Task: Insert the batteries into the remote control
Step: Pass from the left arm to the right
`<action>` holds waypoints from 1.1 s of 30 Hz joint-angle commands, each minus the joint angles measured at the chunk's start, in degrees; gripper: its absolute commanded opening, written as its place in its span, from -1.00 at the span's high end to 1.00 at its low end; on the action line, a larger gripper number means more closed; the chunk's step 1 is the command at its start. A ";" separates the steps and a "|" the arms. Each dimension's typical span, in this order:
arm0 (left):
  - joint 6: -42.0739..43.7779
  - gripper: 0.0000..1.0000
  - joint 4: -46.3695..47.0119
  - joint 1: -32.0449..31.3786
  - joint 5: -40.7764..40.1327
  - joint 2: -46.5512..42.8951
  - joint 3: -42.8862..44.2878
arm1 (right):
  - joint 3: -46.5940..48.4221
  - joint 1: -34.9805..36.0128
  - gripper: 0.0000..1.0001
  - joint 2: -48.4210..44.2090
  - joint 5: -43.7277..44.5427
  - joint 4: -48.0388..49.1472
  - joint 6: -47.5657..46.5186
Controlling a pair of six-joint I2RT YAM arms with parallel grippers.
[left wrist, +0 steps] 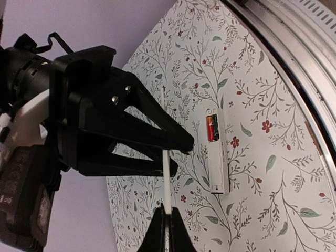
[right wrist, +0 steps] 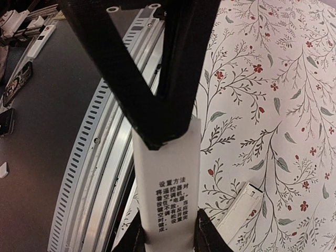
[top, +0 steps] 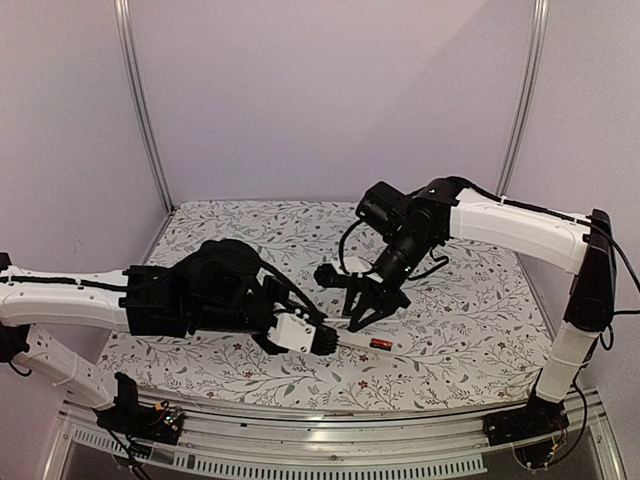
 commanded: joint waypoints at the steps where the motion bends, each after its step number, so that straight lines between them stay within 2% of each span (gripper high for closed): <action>1: -1.39 0.89 2.96 -0.67 -1.43 0.10 -1.03 | 0.85 0.13 0.61 -2.32 2.25 3.12 2.20; 5: -3.11 0.18 6.26 -0.53 -4.44 0.07 -2.49 | -2.14 0.09 0.63 -3.55 6.14 6.78 4.07; 7: -4.70 -0.10 7.45 -0.08 -4.52 -0.38 -3.19 | -4.23 0.04 0.63 -4.32 8.66 9.82 5.52; 9: -7.57 -0.30 9.14 0.66 -3.68 -1.39 -4.14 | -6.11 -0.31 0.62 -5.05 11.74 12.50 7.43; 12: -18.55 -0.47 16.11 4.52 -0.08 -4.58 -6.50 | -8.77 -0.85 0.61 -6.14 18.96 17.70 11.78; 16: -44.51 -0.53 31.00 14.30 9.40 -11.02 -14.00 | -12.72 -0.93 0.61 -9.01 28.37 26.71 17.63; 18: -59.75 -0.56 41.37 18.87 9.10 -13.45 -20.69 | -15.45 -0.86 0.61 -11.66 33.46 31.99 20.43; 21: -77.12 -0.52 45.07 23.21 7.51 -13.45 -24.40 | -19.67 0.39 0.61 -14.53 40.54 39.00 24.03; 25: -89.29 -0.52 43.04 24.51 8.65 -7.80 -22.41 | -22.58 2.58 0.60 -16.25 46.18 44.24 25.90; 27: -94.38 -0.55 43.92 25.40 12.32 -4.22 -20.76 | -22.02 2.97 0.60 -15.25 48.12 43.79 26.90; 33: -103.20 -0.64 53.68 25.78 18.76 4.47 -18.93 | -21.95 5.79 0.61 -12.19 53.06 44.10 28.47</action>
